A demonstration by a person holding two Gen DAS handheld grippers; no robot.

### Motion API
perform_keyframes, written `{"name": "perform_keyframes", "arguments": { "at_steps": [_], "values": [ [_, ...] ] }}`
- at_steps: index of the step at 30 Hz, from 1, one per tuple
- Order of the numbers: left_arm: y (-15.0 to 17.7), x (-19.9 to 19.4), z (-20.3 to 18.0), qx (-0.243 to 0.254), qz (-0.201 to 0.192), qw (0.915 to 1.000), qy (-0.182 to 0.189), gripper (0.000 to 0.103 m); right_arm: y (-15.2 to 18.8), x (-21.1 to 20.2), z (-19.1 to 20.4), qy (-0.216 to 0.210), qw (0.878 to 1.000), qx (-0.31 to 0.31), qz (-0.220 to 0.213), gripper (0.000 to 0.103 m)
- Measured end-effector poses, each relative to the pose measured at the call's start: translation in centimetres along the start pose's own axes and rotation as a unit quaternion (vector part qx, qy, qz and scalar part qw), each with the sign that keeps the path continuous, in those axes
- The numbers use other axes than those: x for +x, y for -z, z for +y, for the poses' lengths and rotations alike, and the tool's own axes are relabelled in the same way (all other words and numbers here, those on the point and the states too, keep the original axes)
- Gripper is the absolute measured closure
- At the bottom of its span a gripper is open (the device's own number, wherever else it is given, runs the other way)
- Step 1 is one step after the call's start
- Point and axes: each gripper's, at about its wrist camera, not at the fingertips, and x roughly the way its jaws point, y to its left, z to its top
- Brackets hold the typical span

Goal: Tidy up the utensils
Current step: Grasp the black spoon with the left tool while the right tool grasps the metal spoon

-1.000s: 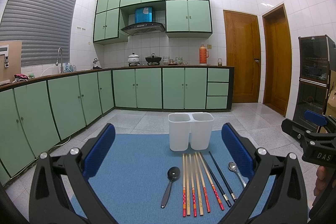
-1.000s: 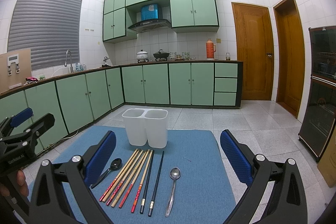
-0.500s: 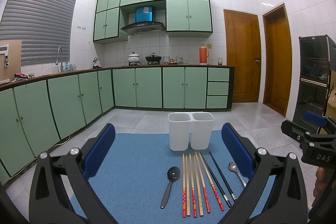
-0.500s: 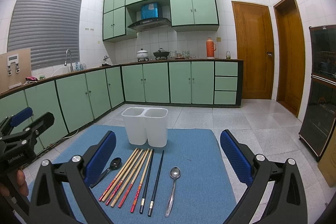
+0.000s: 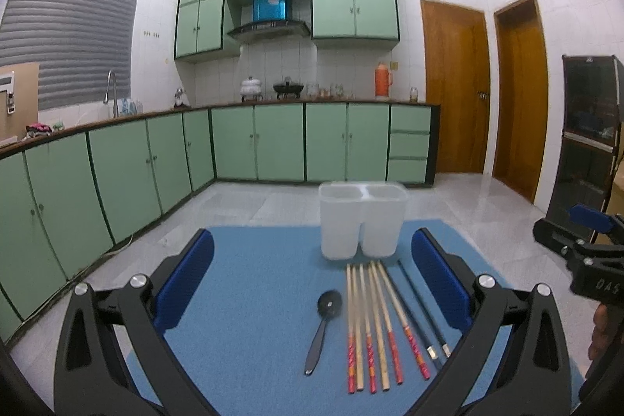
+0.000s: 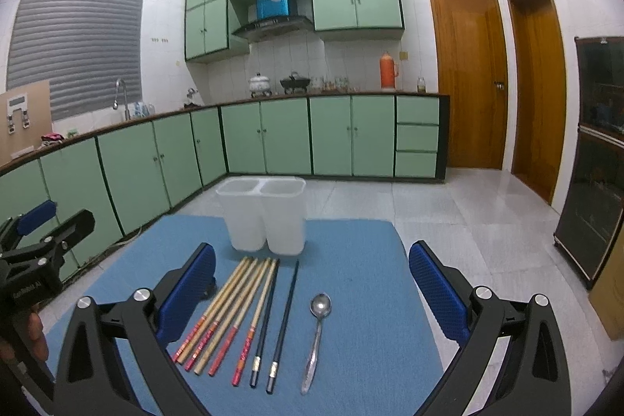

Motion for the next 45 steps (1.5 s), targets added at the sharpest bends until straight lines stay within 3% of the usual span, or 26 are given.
{"name": "perform_keyframes", "arguments": {
  "at_steps": [6,16,25,29,34,41,45],
  "values": [
    [1.7,4.1,1.5,-0.005,0.079,0.9969,-0.004,0.005,1.8,3.1,-0.8,0.004,0.998,0.011,0.054,0.006],
    [4.1,14.6,1.8,-0.01,0.219,0.9754,0.021,0.006,2.9,10.5,-1.4,-0.009,0.988,-0.006,0.153,0.017],
    [6.1,20.3,0.7,0.005,0.295,0.9547,0.04,0.025,4.0,15.3,-2.2,-0.018,0.977,0.012,0.211,0.028],
    [6.7,21.5,0.4,0.008,0.311,0.9492,0.045,0.025,4.3,16.6,-2.5,-0.02,0.974,0.012,0.225,0.031],
    [7.3,22.7,0.7,0.005,0.33,0.9427,0.048,0.041,4.7,17.3,-2.9,-0.025,0.971,0.02,0.236,0.035],
    [7.5,22.4,1.2,0.016,0.318,0.9469,0.044,0.065,5.2,18.1,-2.6,-0.032,0.966,0.02,0.256,0.043],
    [7.4,22.4,2.1,0.009,0.319,0.9468,0.043,0.067,5.5,18.6,-2.6,-0.034,0.961,0.02,0.272,0.052]
  ]
}}
